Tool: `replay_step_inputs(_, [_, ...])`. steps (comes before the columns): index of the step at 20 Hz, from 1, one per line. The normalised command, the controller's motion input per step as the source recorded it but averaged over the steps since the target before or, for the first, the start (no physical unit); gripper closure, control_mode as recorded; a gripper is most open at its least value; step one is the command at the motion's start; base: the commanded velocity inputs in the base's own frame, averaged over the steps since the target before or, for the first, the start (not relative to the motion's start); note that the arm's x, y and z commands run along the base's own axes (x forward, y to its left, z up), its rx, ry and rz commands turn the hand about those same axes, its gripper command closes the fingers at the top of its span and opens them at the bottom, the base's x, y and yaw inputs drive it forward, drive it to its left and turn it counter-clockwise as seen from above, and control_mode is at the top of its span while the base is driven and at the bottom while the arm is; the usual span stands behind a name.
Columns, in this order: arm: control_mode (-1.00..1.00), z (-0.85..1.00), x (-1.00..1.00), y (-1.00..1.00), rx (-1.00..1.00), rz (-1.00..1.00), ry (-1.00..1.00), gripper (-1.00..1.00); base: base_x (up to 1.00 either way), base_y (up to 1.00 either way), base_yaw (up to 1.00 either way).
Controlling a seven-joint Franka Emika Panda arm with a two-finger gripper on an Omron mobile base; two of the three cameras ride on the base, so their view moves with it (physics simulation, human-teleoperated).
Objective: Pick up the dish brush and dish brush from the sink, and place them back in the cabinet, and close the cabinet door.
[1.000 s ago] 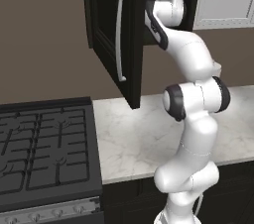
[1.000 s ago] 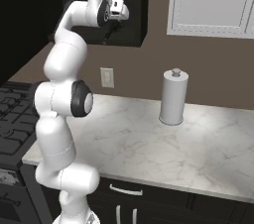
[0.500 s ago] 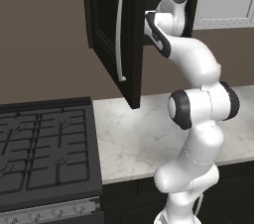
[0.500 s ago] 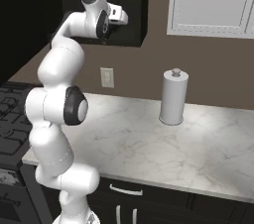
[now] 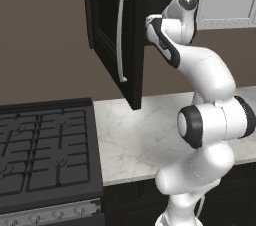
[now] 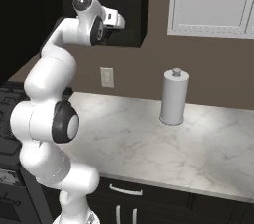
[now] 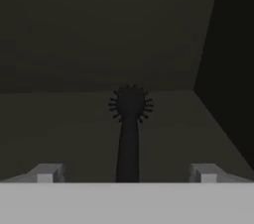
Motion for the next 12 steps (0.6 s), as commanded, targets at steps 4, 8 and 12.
replay_step_inputs(4, [-1.0, 0.0, -0.72, 0.0, 0.0, 0.0, -0.07, -1.0, 0.0, 0.0, 0.0])
replay_step_inputs(8, [-1.0, 0.0, -0.73, 0.0, 0.0, 0.0, -0.03, -1.0, 0.0, 0.0, 0.0])
replay_step_inputs(12, [-1.0, 0.03, -0.62, 0.0, 0.0, 0.0, 0.0, -1.0, 0.0, 0.0, 0.0])
